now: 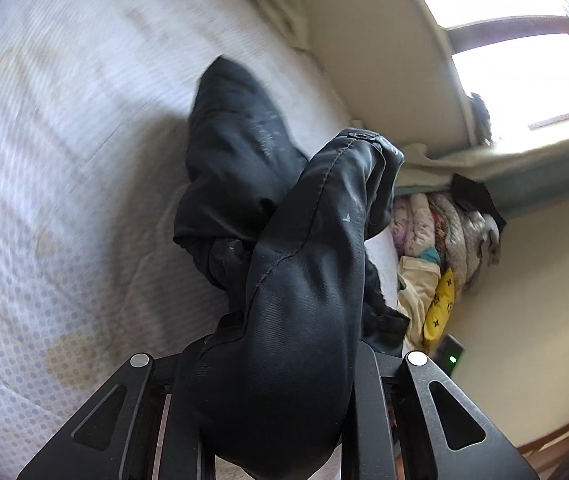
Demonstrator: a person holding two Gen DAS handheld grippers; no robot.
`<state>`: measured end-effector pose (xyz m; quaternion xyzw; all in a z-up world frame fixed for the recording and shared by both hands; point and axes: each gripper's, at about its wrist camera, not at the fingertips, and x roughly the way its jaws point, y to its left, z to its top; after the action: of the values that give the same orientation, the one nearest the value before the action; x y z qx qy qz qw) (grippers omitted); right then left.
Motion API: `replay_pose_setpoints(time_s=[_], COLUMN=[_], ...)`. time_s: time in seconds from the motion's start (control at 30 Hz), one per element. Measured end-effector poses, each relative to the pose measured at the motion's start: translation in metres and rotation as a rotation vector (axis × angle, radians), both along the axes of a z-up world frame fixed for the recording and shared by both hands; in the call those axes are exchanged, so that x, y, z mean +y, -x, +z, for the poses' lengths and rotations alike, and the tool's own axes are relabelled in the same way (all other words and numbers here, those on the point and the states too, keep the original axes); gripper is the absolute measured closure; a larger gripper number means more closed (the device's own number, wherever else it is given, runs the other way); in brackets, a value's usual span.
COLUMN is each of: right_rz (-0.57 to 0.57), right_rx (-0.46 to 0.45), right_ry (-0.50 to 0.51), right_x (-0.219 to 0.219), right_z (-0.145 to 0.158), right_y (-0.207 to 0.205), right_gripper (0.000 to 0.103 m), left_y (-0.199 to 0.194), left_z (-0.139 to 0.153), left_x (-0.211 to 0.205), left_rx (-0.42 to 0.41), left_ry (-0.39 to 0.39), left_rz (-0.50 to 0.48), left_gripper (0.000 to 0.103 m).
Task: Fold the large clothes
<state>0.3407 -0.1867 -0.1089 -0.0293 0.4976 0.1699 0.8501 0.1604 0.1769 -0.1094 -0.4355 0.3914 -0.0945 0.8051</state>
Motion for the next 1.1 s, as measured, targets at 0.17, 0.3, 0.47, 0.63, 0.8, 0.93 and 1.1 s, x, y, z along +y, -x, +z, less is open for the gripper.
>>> replay_pose_setpoints(time_s=[0.17, 0.3, 0.47, 0.63, 0.8, 0.93, 1.1], right_rz=[-0.007, -0.032, -0.056, -0.074, -0.098, -0.115, -0.18], right_rx=[0.017, 0.049, 0.077, 0.101, 0.14, 0.199, 0.319], right_ry=[-0.009, -0.049, -0.109, -0.162, -0.255, -0.357, -0.495], right_x=[-0.002, -0.007, -0.016, -0.024, -0.037, -0.054, -0.092], right_z=[-0.015, -0.023, -0.029, -0.03, -0.033, -0.033, -0.022], right_y=[-0.003, -0.006, -0.011, -0.014, -0.019, -0.025, -0.03], right_gripper=[0.076, 0.076, 0.076, 0.077, 0.081, 0.084, 0.086], left_y=[0.0, 0.001, -0.003, -0.015, -0.036, -0.047, -0.053], left_z=[0.039, 0.073, 0.107, 0.124, 0.12, 0.108, 0.1], left_x=[-0.029, -0.064, -0.118, -0.173, -0.237, -0.275, -0.303], left_rx=[-0.108, -0.202, -0.27, -0.281, -0.242, -0.215, -0.205], left_ry=[-0.147, -0.251, -0.348, -0.39, -0.435, -0.493, -0.537], left_rz=[-0.06, -0.115, -0.18, -0.241, -0.317, -0.351, -0.357], left_gripper=[0.082, 0.082, 0.082, 0.082, 0.082, 0.082, 0.082])
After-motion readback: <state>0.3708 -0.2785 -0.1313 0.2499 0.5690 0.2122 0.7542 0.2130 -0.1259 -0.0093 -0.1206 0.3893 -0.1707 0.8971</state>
